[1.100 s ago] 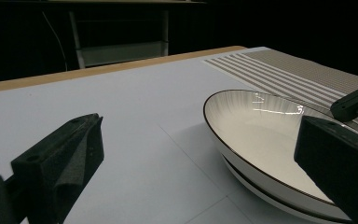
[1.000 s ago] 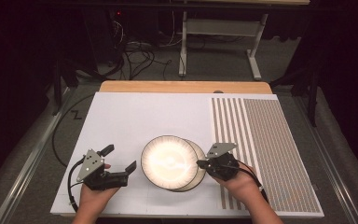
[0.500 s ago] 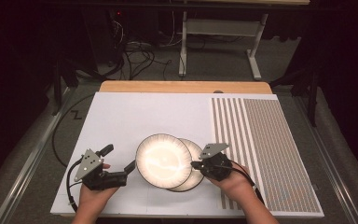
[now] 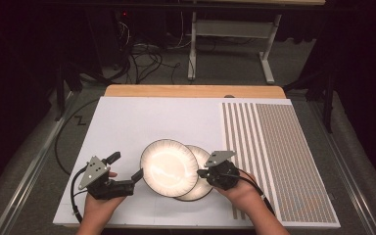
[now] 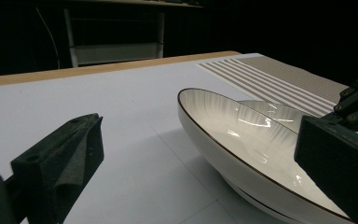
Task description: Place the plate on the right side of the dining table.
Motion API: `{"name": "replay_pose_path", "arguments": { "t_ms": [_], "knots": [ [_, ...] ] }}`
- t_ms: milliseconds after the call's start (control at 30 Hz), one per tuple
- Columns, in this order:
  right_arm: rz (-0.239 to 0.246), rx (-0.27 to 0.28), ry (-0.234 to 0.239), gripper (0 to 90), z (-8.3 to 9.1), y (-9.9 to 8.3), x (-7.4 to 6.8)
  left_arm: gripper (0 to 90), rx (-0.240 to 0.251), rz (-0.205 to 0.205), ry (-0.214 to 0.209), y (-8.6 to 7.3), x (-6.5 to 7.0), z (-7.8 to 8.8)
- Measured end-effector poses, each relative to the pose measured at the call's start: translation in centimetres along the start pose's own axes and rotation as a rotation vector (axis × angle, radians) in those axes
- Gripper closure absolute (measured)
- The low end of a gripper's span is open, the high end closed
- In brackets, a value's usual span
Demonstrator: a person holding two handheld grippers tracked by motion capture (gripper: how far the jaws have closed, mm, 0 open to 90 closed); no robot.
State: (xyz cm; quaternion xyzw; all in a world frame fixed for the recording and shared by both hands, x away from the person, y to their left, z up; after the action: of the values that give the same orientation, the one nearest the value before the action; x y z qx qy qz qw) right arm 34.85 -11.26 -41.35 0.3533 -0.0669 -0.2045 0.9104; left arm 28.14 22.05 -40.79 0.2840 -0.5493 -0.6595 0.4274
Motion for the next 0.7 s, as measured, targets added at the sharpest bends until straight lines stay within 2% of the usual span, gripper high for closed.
{"name": "replay_pose_path", "arguments": {
  "t_ms": [233,300,367,567,700],
  "knots": [
    [-0.001,0.0,-0.001,90.0,0.0,0.0,0.0,1.7,-0.03,-0.001,-0.004,0.1,0.3,-0.1],
    [-0.001,0.001,-0.001,90.0,0.0,0.0,0.0,1.7,-0.066,-0.009,-0.009,0.3,0.5,-0.3],
    [-0.001,0.001,-0.002,90.0,0.0,0.0,0.0,1.7,-0.076,-0.009,-0.011,0.4,0.6,-0.3],
    [0.0,0.0,0.0,90.0,0.0,0.0,0.0,1.7,-0.117,0.016,-0.03,1.1,0.7,-0.2],
    [0.002,0.0,0.0,90.0,0.0,0.0,0.0,1.7,-0.149,0.055,-0.049,1.4,0.4,-0.3]
  ]
}}
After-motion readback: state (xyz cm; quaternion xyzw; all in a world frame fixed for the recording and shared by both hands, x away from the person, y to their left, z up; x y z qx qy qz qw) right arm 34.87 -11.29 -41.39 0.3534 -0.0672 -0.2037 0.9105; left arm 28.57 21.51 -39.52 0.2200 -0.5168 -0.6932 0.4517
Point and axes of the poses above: each handheld gripper's, and its own axes: z roughly backward along the jaws, y roughly out of its top, x roughly to its right, the point moved 1 cm from there along -z, roughly forward along the jaws, and after that the axes turned 5 degrees about y, right-handed, at the moved point
